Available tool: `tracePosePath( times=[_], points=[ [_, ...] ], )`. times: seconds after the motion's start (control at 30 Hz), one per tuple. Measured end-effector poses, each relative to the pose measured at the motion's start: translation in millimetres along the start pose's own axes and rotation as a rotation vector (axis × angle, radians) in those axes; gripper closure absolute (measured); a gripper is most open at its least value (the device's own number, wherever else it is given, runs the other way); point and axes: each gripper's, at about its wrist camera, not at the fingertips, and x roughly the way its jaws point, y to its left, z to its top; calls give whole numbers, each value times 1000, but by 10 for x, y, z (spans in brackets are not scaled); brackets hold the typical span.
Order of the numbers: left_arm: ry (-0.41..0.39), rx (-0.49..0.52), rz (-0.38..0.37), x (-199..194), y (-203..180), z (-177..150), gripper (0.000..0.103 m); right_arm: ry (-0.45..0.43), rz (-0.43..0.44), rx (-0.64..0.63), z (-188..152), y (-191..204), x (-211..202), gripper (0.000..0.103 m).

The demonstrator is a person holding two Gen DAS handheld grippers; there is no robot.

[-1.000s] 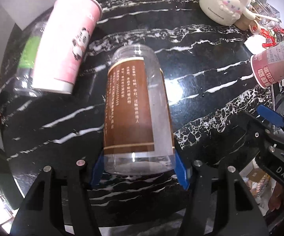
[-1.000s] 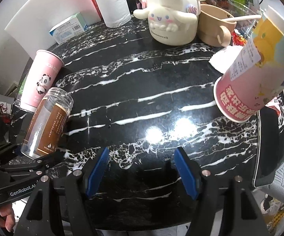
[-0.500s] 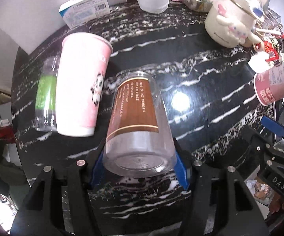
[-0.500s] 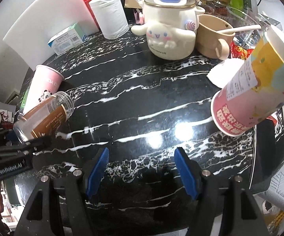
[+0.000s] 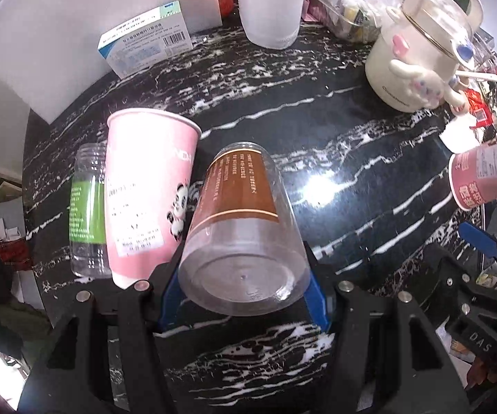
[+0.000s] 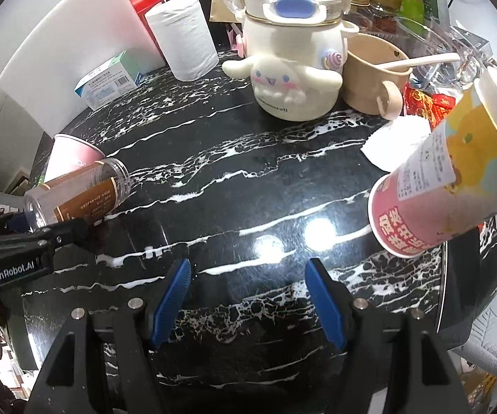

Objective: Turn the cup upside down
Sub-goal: 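Rotate the held jar with the left gripper until its lid points up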

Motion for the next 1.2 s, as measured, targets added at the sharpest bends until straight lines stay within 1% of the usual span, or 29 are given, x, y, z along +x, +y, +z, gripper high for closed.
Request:
tracePosePath(
  times=[0.2,0.27,0.33,0.43,0.57,0.7,0.87,1.2],
  points=[
    [-1,-12,1,-23,74,152,45,1,4,1,43,33,8,34],
    [20,-13,6,-39,99,187,45,-5,9,1,76,48,-9,34],
    [59,-4,18,-35,112,211,45,-9,10,0,102,57,-26,34],
    [97,10,8,-36,127,225,45,-17,17,2,149,66,-47,34],
    [115,25,32,-53,115,238,45,-21,23,3,189,74,-43,34],
    [98,45,39,-59,88,262,45,-19,30,3,205,75,-22,34],
    [44,49,32,-39,81,294,45,-12,33,1,223,62,32,34],
    [-2,7,-10,76,94,210,45,-17,18,6,220,13,52,34]
  ],
)
